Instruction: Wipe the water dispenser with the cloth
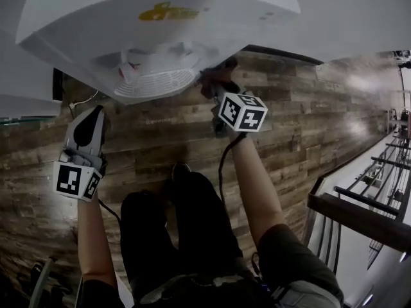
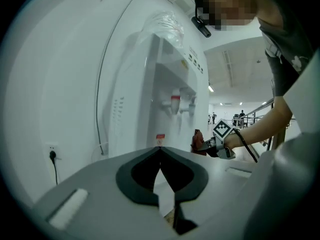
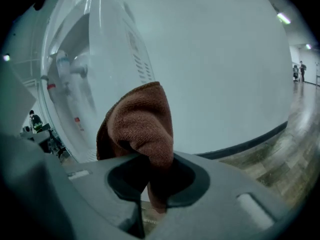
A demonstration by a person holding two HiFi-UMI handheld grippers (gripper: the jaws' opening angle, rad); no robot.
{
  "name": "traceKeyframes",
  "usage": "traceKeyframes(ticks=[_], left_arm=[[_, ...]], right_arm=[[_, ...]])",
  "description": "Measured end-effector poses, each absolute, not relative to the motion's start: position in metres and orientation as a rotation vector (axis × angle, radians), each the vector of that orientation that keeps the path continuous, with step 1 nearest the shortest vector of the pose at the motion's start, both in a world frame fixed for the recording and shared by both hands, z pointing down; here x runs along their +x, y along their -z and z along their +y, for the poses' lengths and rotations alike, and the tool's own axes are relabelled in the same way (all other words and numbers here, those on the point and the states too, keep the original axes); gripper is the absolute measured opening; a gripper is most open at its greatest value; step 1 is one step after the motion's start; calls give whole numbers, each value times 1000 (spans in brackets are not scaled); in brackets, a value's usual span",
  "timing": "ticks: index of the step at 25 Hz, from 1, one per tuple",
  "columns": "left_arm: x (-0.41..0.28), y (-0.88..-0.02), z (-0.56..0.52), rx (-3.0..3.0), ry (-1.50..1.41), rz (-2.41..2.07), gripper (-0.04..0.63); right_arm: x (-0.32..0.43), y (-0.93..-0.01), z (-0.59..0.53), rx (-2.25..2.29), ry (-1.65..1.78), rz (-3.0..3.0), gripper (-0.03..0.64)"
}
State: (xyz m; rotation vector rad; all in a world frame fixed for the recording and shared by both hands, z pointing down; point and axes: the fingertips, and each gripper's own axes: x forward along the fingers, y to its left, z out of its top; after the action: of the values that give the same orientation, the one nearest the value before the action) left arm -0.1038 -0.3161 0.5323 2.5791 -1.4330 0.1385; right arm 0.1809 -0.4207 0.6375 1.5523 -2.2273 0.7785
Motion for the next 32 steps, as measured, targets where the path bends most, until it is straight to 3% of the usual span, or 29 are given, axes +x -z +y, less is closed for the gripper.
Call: traceKeyframes(ticks=[18, 32], left_arm=[[-99, -795, -336, 2693, -152, -1286, 17], [-103, -854, -320, 2640, -216, -1199, 17]], right_arm=[[169, -934, -419, 1530, -780, -2138, 58], [153, -1035, -397, 1386, -751, -2068, 58]])
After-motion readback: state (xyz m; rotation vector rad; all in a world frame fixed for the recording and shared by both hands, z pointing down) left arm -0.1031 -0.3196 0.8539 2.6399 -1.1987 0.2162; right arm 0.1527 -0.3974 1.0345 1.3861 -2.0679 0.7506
